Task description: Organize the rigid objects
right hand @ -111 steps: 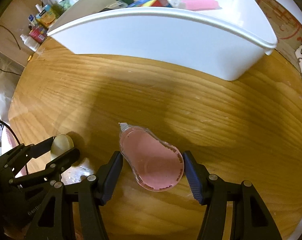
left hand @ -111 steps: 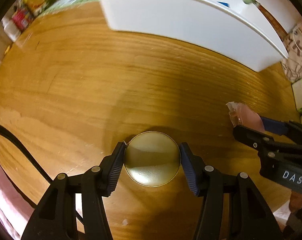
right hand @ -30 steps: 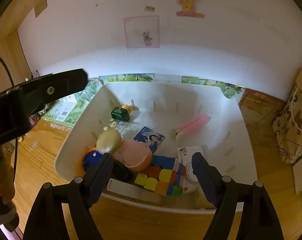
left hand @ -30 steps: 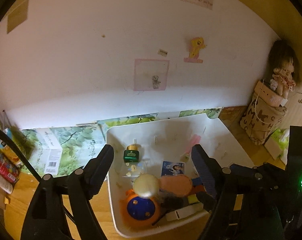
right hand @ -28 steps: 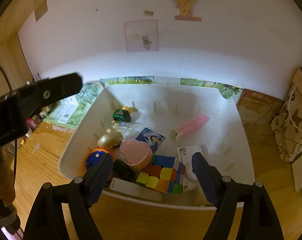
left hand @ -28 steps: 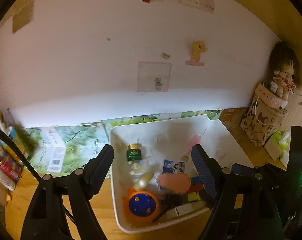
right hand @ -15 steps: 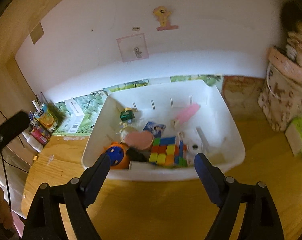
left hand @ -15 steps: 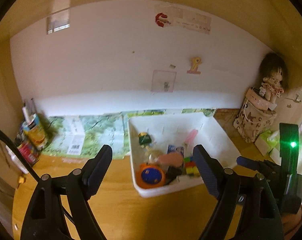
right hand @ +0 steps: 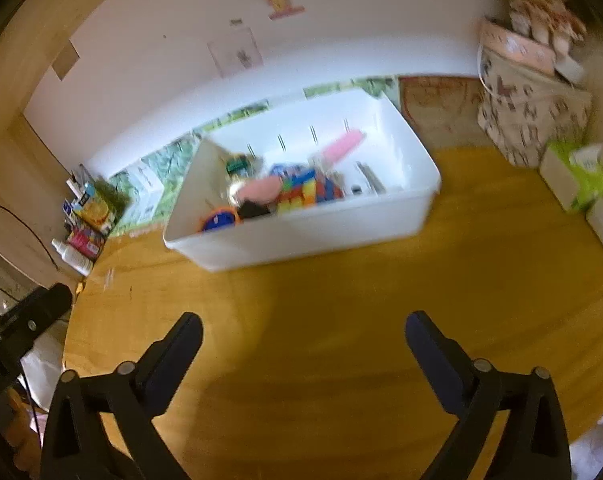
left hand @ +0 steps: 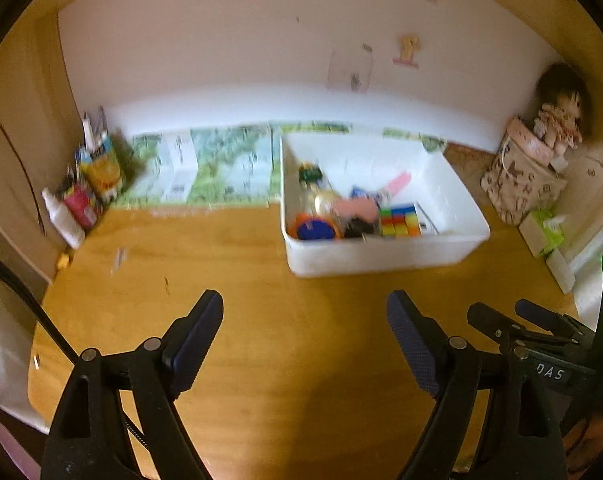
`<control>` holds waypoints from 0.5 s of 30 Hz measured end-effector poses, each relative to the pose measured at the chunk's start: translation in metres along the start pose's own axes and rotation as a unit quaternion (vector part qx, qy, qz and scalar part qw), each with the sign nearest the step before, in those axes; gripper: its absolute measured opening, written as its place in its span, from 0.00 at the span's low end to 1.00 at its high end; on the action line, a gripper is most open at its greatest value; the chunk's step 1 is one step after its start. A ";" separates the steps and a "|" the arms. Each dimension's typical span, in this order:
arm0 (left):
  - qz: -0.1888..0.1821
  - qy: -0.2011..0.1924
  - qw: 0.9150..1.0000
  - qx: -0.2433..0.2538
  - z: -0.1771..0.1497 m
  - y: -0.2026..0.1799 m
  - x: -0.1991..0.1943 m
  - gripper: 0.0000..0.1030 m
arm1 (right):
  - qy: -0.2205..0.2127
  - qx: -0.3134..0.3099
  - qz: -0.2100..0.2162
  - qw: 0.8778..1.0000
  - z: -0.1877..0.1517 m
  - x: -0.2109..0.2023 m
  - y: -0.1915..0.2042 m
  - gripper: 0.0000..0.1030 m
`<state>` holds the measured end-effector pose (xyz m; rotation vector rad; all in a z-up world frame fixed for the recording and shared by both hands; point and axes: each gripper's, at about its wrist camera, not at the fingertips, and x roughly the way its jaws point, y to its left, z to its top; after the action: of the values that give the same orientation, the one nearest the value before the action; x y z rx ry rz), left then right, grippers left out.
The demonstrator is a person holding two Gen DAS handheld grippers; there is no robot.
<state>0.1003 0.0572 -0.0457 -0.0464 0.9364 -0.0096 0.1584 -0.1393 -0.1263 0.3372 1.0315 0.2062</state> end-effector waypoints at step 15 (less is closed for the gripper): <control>-0.033 0.044 0.998 -0.022 0.003 -0.039 -0.011 0.84 | 0.054 -0.038 0.010 0.998 -0.015 -0.041 -0.012 1.00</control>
<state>0.0965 0.0183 -0.0338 -0.1178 1.0224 -0.0523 0.1251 -0.1616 -0.1048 0.2689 1.1239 0.2840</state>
